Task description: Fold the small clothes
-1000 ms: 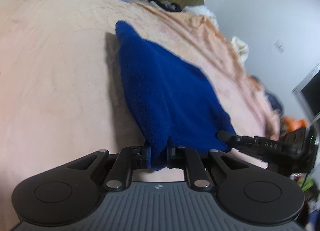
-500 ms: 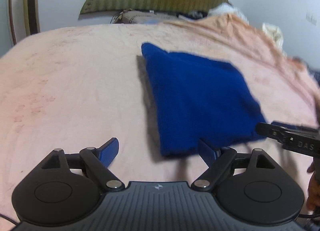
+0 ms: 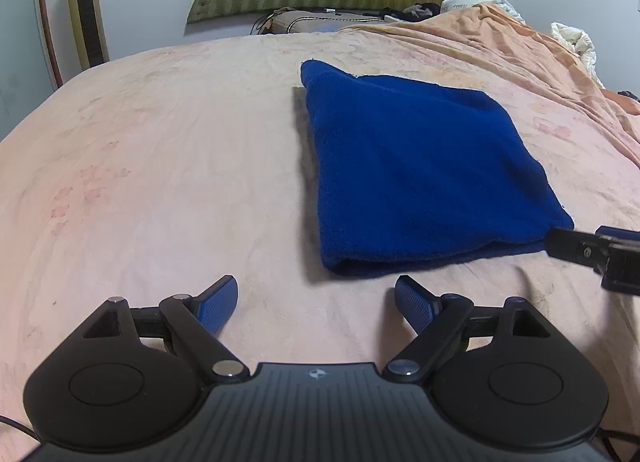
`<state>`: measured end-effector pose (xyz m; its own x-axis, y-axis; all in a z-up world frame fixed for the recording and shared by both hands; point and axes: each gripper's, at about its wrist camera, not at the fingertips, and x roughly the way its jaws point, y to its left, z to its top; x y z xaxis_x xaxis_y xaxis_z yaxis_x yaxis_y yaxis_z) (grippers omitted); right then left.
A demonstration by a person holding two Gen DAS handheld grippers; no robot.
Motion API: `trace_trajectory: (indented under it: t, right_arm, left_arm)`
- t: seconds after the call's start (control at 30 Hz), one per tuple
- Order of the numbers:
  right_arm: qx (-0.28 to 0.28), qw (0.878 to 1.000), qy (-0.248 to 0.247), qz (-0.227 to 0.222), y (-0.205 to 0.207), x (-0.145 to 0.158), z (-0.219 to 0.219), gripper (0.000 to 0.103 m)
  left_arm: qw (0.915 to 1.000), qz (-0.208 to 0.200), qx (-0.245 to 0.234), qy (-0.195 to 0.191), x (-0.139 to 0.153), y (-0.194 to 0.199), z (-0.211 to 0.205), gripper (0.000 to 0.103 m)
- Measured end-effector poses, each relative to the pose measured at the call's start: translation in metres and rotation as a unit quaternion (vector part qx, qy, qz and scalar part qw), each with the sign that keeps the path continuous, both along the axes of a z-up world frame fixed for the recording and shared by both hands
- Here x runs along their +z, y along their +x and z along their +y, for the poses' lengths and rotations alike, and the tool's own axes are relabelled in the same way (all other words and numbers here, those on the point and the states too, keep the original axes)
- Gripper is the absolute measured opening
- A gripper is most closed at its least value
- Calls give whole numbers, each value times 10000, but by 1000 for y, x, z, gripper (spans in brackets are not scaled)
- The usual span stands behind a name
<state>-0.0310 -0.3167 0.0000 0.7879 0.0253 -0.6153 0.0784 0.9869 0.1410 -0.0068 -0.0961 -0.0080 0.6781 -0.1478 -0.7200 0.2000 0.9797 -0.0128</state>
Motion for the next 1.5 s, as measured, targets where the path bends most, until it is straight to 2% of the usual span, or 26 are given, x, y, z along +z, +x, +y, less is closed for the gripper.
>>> trace_trajectory:
  t: [0.67,0.93,1.17,1.5]
  right_arm:
    - [348,9991,-239,0,-9,-3,17,99]
    - [428,9987,-284,32,-11,-8,19,102]
    - [494,9979,-424,8,-4,-22,21,103]
    - [505,9960,-737,52,10,-30,26,103]
  left_arm:
    - [9999,-110,104,20,-4,-9,-1,87]
    - [9991,-381,116,171,-8,-17,1,88]
    - [9981,-531,286,84,-16,-22,6,100]
    - [9981,-533,275,121,-19,-20,7,103]
